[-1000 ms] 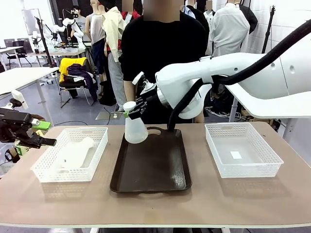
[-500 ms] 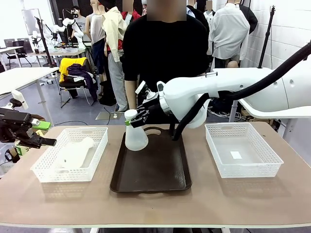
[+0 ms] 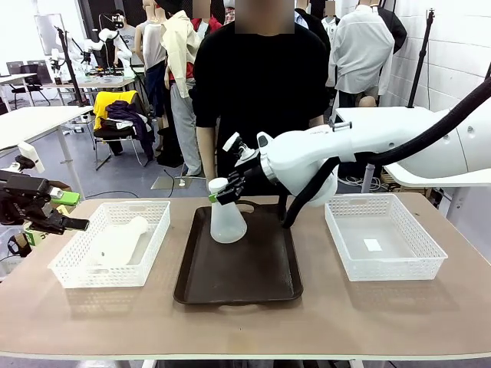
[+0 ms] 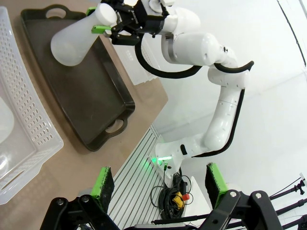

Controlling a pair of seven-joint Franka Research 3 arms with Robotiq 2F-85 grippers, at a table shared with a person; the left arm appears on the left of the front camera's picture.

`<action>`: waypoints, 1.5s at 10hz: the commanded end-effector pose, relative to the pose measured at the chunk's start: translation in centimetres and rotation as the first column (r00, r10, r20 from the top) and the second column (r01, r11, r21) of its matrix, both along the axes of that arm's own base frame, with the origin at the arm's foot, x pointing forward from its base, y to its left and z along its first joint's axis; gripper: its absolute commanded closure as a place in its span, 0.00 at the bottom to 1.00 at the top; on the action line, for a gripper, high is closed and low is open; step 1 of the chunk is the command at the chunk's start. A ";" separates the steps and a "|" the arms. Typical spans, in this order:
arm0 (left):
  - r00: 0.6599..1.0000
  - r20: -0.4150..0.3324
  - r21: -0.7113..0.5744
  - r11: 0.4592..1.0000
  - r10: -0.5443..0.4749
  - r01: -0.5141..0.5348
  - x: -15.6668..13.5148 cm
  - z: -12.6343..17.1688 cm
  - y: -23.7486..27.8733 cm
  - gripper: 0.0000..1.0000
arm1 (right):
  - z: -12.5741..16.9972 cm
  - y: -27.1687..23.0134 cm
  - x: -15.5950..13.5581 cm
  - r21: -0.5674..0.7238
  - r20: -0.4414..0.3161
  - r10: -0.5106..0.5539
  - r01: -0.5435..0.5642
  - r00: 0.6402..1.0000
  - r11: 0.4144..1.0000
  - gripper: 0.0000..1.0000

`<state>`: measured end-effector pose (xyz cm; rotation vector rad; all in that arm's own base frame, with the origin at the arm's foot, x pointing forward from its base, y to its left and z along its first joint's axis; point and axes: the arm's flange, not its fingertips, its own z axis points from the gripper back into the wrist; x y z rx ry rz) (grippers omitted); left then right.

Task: Prepare the laboratory tools.
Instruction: Place the picked Big flask upright in the Handle tray as instructed by the person.

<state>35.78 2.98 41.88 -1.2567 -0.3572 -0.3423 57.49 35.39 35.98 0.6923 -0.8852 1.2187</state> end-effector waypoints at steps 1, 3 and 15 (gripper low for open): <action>1.000 0.010 -0.012 1.000 0.002 -0.002 0.0 0.1 0.1 0.00 | 0.1 -0.1 -0.9 -0.062 -0.040 -0.020 0.018 0.999 0.998 0.80; 1.000 0.010 -0.012 1.000 0.002 -0.002 0.0 0.1 0.1 0.00 | 0.1 -0.3 -0.9 -0.084 -0.040 -0.041 0.037 0.998 0.996 0.43; 1.000 0.010 -0.012 1.000 0.002 -0.002 0.0 0.1 0.1 0.00 | 0.4 -1.6 -0.6 -0.193 -0.068 -0.066 0.052 0.995 0.980 0.00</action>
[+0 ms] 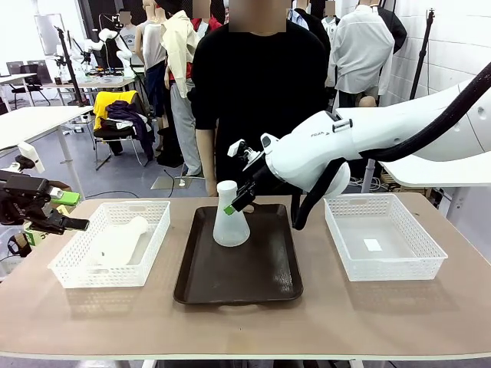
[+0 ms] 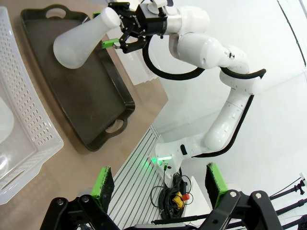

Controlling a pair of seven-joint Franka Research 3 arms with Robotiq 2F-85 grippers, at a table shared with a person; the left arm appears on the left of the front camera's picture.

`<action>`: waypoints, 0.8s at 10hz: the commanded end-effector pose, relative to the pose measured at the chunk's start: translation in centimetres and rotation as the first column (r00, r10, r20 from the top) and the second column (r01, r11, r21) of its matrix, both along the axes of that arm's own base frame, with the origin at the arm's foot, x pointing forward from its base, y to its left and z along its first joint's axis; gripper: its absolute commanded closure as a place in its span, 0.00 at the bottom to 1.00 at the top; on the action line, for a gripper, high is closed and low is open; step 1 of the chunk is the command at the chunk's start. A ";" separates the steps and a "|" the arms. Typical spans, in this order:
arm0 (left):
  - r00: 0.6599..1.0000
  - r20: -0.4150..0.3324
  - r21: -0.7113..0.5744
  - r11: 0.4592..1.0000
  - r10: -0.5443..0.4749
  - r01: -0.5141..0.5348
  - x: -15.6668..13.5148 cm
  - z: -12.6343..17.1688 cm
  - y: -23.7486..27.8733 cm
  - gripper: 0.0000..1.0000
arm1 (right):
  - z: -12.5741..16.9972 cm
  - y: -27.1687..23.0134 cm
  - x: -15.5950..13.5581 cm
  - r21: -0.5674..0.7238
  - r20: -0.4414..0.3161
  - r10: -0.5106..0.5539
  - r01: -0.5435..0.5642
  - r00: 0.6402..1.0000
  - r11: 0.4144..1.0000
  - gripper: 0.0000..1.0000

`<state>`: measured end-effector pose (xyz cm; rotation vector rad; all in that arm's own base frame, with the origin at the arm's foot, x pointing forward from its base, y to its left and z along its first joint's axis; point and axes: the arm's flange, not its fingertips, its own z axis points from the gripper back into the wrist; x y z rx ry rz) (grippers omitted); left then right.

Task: Prepare the laboratory tools.
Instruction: Place the picked Big flask upright in the Handle tray as instructed by the person.

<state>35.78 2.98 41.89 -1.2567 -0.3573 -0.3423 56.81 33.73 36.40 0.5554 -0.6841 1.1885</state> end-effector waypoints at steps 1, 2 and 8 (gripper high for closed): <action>1.000 0.010 -0.012 1.000 0.002 -0.002 0.0 0.1 0.1 0.00 | 0.0 0.1 0.1 0.009 0.027 0.004 -0.004 1.000 1.000 0.00; 1.000 0.010 -0.012 1.000 0.002 -0.002 0.0 0.1 0.1 0.00 | 0.0 0.1 0.1 0.009 0.027 0.004 -0.004 1.000 1.000 0.00; 1.000 0.010 -0.012 1.000 0.002 -0.002 0.0 0.1 0.1 0.00 | 0.0 0.1 0.1 0.009 0.027 0.004 -0.004 1.000 1.000 0.00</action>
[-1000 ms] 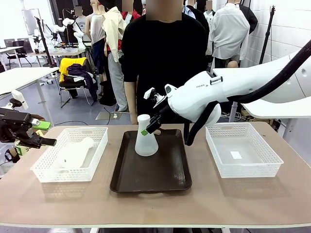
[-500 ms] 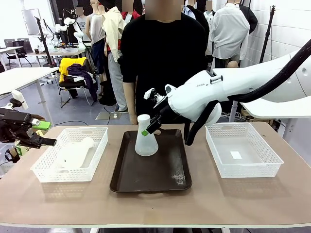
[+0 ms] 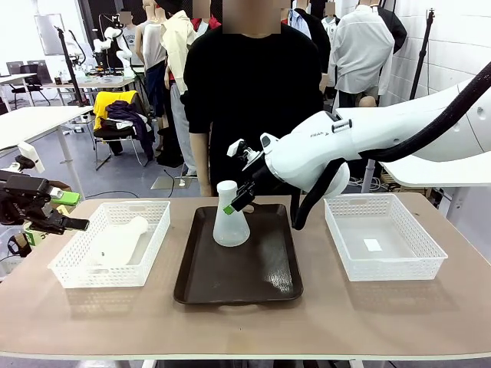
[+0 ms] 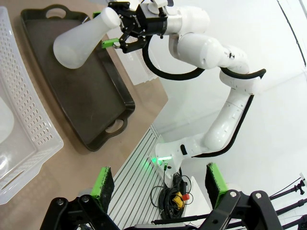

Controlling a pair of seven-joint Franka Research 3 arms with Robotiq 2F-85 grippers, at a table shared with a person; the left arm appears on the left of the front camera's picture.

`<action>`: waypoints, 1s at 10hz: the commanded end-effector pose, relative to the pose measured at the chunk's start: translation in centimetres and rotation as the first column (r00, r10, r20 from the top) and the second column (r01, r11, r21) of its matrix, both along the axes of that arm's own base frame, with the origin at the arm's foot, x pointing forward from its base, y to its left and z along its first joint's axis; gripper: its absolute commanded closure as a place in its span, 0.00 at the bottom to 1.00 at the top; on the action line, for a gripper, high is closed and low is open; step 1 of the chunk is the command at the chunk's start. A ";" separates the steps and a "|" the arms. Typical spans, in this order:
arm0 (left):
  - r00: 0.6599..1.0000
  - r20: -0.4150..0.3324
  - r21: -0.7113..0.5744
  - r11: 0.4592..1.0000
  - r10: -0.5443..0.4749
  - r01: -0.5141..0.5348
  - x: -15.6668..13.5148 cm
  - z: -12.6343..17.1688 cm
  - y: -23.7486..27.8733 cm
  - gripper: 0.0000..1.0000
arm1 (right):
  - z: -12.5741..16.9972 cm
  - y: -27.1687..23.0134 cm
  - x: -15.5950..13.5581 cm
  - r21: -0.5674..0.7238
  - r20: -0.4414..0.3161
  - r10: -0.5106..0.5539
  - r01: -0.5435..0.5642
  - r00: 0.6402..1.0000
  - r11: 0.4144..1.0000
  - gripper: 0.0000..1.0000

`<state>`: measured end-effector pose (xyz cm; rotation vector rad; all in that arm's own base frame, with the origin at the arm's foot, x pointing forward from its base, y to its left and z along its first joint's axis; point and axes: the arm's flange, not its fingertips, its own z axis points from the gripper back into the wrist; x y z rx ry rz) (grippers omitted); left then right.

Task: Prepare the laboratory tools.
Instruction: Place the picked Big flask upright in the Handle tray as instructed by the person.

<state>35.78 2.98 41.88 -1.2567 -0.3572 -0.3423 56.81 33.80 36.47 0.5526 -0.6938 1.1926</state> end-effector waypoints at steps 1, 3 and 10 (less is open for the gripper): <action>1.000 0.010 -0.012 1.000 0.002 -0.002 0.0 0.1 0.1 0.00 | 0.0 0.0 0.1 0.006 0.017 0.003 -0.003 1.000 1.000 0.00; 1.000 0.010 -0.012 1.000 0.002 -0.002 0.0 0.1 0.1 0.00 | 0.0 0.0 0.1 0.006 0.017 0.003 -0.003 1.000 1.000 0.00; 1.000 0.010 -0.012 1.000 0.002 -0.002 0.0 0.1 0.1 0.00 | 0.0 0.0 0.1 0.006 0.017 0.003 -0.003 1.000 1.000 0.00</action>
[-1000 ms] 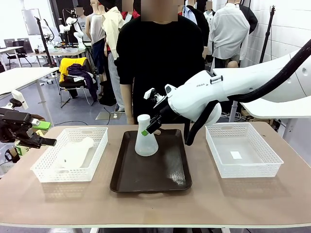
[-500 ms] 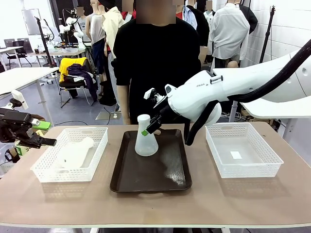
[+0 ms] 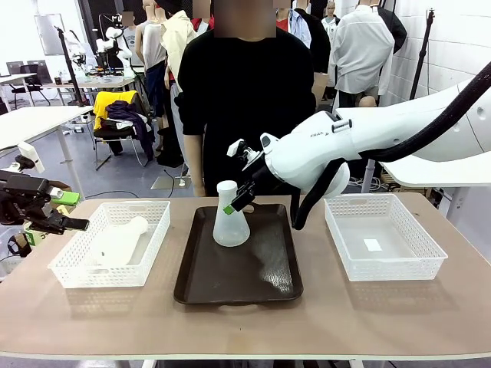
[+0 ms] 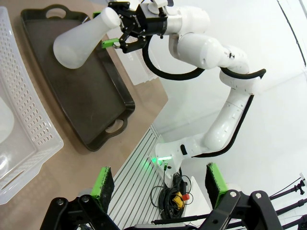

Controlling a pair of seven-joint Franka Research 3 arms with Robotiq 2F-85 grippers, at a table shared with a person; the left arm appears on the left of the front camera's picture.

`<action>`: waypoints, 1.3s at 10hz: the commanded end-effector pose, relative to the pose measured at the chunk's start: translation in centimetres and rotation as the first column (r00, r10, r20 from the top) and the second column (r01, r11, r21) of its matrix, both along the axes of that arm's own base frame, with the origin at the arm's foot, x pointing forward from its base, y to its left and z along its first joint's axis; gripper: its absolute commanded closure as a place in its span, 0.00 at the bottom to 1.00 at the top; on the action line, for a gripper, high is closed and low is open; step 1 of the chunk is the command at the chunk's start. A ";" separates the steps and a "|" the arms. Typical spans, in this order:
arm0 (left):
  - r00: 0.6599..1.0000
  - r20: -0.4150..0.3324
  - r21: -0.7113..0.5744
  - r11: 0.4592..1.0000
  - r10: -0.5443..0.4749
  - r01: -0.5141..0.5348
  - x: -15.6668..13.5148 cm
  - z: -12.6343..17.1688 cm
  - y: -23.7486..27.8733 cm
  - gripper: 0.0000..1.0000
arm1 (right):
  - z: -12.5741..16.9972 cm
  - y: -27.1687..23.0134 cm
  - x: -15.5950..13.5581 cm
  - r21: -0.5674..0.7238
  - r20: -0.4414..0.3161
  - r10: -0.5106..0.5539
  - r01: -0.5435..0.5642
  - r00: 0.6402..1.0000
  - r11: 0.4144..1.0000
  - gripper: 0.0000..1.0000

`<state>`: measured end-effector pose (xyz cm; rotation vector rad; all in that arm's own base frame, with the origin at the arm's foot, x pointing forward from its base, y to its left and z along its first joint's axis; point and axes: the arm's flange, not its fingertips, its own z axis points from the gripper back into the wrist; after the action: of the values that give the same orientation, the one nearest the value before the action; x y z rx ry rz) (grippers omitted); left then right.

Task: Prepare the laboratory tools.
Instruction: Place the picked Big flask upright in the Handle tray as instructed by the person, then pick up the Big flask that the person points to.

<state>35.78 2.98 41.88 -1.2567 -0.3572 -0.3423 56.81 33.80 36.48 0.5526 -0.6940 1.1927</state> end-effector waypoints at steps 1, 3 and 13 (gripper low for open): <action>1.000 0.010 -0.012 1.000 0.002 -0.002 0.0 0.1 0.1 0.00 | 0.0 0.0 0.1 0.006 0.017 0.003 -0.003 1.000 1.000 0.00; 1.000 0.010 -0.012 1.000 0.002 -0.002 0.0 0.1 0.1 0.00 | 0.0 0.0 0.1 0.006 0.017 0.003 -0.003 1.000 1.000 0.00; 1.000 0.010 -0.012 1.000 0.002 -0.002 0.0 0.1 0.1 0.00 | 4.4 -9.4 -3.6 -0.079 -0.029 0.027 -0.029 0.999 0.996 0.00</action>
<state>35.79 3.00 41.88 -1.2568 -0.3574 -0.3418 55.98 28.63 39.45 0.5370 -0.6468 1.2246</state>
